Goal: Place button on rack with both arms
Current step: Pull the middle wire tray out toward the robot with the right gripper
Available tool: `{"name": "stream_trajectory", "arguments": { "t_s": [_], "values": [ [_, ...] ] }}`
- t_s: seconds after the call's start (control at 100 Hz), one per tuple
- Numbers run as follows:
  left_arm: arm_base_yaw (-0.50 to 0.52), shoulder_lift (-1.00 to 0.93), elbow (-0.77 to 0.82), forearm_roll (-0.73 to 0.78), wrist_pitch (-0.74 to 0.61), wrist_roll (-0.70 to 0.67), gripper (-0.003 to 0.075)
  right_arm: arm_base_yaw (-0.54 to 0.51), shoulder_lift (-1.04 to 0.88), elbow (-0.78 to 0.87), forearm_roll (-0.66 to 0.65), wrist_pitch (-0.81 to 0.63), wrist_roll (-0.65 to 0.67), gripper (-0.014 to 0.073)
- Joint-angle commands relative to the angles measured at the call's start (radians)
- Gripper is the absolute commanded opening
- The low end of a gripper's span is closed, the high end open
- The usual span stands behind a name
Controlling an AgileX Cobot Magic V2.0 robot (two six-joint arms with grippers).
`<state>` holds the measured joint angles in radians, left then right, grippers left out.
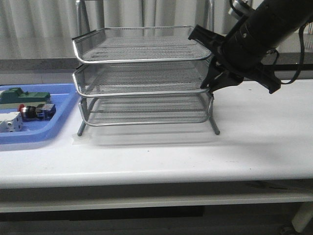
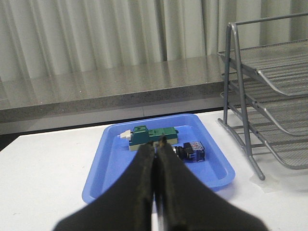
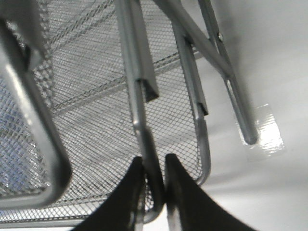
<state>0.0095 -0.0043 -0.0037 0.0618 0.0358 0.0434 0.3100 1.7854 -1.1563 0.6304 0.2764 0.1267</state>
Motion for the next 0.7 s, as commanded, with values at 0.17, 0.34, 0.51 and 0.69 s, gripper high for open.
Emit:
{"name": "stream_trajectory", "arguments": {
  "t_s": [0.17, 0.34, 0.51, 0.69],
  "values": [
    [0.001, -0.032, 0.056, -0.007, -0.088, -0.012, -0.0021, 0.001, -0.056, 0.014, -0.012, 0.061, -0.033, 0.0015],
    [0.001, -0.032, 0.056, -0.007, -0.088, -0.012, -0.0021, 0.001, -0.097, 0.078, -0.03, 0.05, -0.04, 0.0015],
    [0.001, -0.032, 0.056, -0.007, -0.088, -0.012, -0.0021, 0.001, -0.153, 0.143, -0.038, 0.051, -0.04, 0.0015],
    [0.001, -0.032, 0.056, -0.007, -0.088, -0.012, -0.0021, 0.001, -0.209, 0.221, -0.048, 0.051, -0.04, 0.0015]
  ]
}}
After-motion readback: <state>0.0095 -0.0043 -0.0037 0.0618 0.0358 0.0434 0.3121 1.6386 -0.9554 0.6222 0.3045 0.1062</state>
